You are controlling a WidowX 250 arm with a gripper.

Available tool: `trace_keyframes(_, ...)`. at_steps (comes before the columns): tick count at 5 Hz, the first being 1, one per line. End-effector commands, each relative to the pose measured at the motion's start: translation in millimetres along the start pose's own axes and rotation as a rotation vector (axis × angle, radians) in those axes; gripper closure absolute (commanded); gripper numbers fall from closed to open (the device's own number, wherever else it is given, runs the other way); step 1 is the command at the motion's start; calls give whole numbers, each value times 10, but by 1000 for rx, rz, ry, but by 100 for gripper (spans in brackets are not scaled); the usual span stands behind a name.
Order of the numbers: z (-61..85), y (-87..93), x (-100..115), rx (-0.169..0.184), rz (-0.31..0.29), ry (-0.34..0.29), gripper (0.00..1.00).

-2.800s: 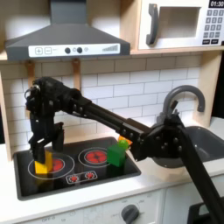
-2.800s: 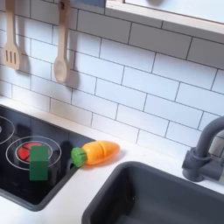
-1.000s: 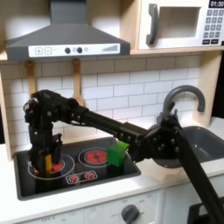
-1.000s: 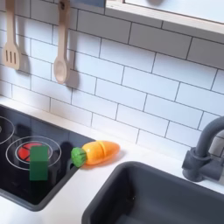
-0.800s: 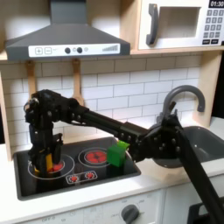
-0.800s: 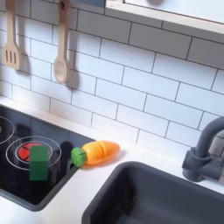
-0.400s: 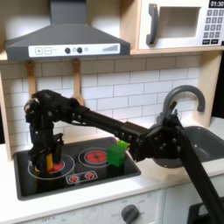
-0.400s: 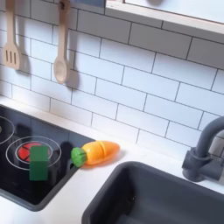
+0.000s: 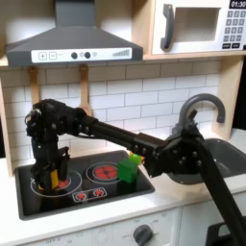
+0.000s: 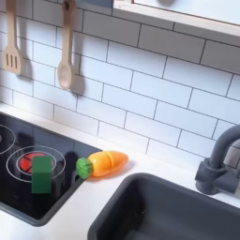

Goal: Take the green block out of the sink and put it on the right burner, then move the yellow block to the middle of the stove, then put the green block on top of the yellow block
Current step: 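Move the yellow block to the middle of the stove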

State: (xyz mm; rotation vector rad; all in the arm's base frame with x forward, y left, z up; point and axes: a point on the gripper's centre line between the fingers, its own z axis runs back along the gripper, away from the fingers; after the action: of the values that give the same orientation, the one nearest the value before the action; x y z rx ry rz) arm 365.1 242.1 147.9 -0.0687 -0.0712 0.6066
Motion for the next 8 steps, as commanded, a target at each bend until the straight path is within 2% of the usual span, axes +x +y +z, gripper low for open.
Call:
trace_keyframes(1,1,-48,-139,-3,-41,6,100)
trace_keyframes(3,14,-86,-328,-1,-58,-5,100)
trace_keyframes(4,-24,-231,-516,-8,-82,8,100)
trace_keyframes(5,12,-400,-608,-18,-100,7,100)
trace_keyframes(6,-1,-417,-672,-1,-124,4,100)
trace_keyframes(7,-7,-455,-686,-12,-137,7,100)
trace_keyframes(8,-36,-482,-653,-7,-152,6,100)
